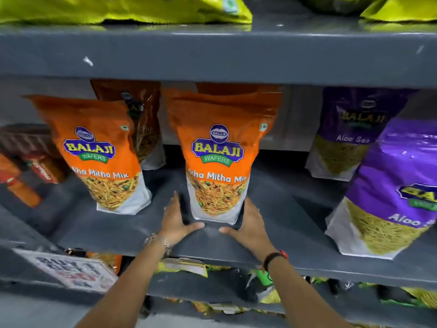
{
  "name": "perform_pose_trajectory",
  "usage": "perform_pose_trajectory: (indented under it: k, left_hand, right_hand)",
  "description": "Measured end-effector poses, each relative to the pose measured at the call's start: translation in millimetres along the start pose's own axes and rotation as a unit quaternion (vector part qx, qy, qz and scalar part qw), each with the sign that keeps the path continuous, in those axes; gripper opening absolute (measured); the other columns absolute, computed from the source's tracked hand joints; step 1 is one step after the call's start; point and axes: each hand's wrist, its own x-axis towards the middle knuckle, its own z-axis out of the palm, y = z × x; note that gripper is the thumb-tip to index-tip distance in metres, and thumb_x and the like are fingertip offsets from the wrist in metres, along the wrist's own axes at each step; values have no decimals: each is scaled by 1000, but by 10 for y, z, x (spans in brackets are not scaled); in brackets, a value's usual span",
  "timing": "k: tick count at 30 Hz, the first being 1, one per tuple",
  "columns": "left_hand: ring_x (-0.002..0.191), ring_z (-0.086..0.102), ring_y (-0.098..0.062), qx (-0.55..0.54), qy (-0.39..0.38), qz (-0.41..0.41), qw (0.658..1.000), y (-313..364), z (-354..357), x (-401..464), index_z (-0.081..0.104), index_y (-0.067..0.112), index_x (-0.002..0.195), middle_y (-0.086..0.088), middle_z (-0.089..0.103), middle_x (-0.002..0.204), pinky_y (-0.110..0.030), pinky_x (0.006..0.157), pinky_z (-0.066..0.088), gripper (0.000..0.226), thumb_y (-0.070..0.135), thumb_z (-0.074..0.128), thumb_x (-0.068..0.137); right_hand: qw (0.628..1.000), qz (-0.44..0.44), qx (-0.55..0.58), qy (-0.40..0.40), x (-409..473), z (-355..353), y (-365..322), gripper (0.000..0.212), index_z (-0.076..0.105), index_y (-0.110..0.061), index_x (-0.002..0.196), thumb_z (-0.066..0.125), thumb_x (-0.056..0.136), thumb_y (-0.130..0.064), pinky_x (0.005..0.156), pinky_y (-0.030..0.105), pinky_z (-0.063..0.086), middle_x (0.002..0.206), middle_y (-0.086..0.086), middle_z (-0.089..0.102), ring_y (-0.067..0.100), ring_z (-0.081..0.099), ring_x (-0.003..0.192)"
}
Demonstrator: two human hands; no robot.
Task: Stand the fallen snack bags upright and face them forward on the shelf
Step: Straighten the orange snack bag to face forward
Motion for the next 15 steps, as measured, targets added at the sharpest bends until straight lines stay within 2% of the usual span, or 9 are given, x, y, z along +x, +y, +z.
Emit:
perform_pose_trajectory:
  k: [2, 4, 8, 12, 15]
  left_hand:
    - [136, 24, -29, -6, -36, 30, 999, 45, 41, 88, 18, 9, 136, -12, 30, 147, -50, 114, 12, 96, 38, 75, 64]
    - [127, 38, -30, -19, -22, 31, 999, 87, 60, 114, 34, 13, 128, -11, 47, 135, -52, 111, 19, 86, 45, 69, 56]
    - [122, 41, -32, 7, 14, 27, 1000, 70, 155, 41, 40, 14, 120, -10, 53, 128, -52, 113, 14, 73, 35, 77, 61]
    - [114, 44, -33, 27, 15, 48, 998, 117, 224, -148, 44, 11, 110, -11, 58, 117, -56, 108, 24, 68, 34, 80, 57]
    - [108, 44, -33, 41, 15, 71, 997, 125, 234, -233, 44, 9, 109, -11, 58, 114, -59, 100, 32, 71, 34, 82, 54]
  right_hand:
    - [1000, 0, -11, 11, 33, 5, -22, 72, 44, -13, 121, 82, 61, -29, 99, 45, 40, 123, 11, 56, 28, 50, 116]
    - [1000, 5, -20, 16, 32, 14, -37, 64, 46, -14, 119, 79, 65, -27, 97, 43, 39, 121, 11, 58, 28, 50, 113]
    - [999, 23, -22, 25, -57, -23, 11, 64, 45, -16, 121, 77, 67, -22, 97, 40, 39, 126, 10, 56, 29, 49, 116]
    - [998, 39, -37, 43, -288, -76, 111, 64, 44, -22, 121, 77, 67, -25, 88, 29, 36, 126, 6, 55, 26, 48, 116]
    - [998, 36, -39, 37, -372, -109, 122, 70, 42, -25, 121, 80, 62, -30, 90, 30, 38, 126, 3, 54, 23, 48, 116]
